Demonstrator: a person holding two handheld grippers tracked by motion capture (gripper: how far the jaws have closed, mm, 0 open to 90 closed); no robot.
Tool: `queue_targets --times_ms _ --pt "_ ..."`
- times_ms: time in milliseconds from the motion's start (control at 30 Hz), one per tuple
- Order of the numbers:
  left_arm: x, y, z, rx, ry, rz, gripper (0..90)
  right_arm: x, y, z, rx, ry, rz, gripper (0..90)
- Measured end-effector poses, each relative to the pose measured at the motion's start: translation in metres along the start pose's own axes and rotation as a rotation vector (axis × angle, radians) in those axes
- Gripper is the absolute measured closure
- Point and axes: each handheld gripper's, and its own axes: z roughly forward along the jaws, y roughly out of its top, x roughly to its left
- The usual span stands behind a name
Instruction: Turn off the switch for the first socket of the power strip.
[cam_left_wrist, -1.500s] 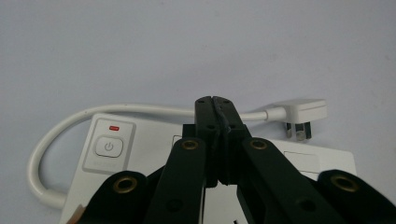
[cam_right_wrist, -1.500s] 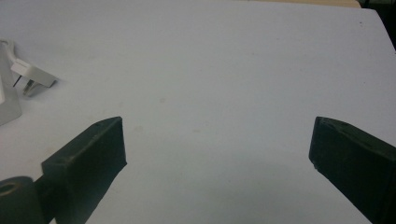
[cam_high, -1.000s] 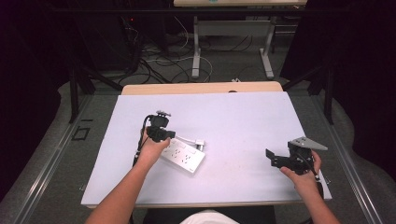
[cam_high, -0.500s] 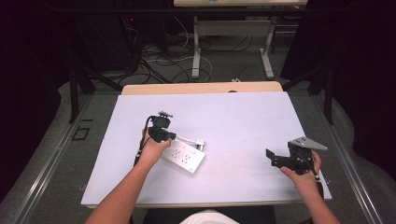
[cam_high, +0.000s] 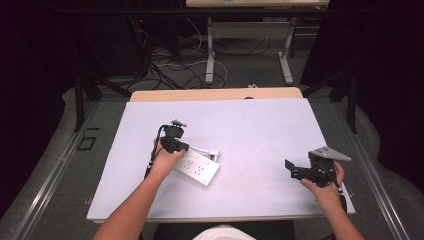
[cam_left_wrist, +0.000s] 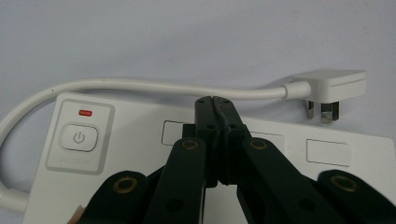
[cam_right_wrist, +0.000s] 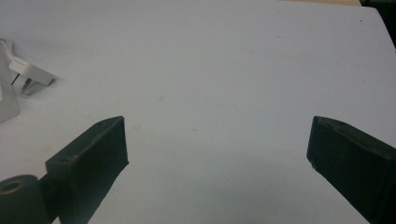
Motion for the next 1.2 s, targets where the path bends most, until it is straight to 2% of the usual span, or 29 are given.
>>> queue_targets --times_ms 200,1200 --pt "0.0 -0.0011 0.0028 0.002 -0.001 -0.01 90.0 0.0004 -0.0001 -0.0001 -0.001 -0.002 0.005 4.5" --pt "-0.0004 -0.003 0.0038 -0.006 0.001 0.004 90.0 -0.001 -0.0001 -0.0004 0.002 -0.004 -0.003 4.7"
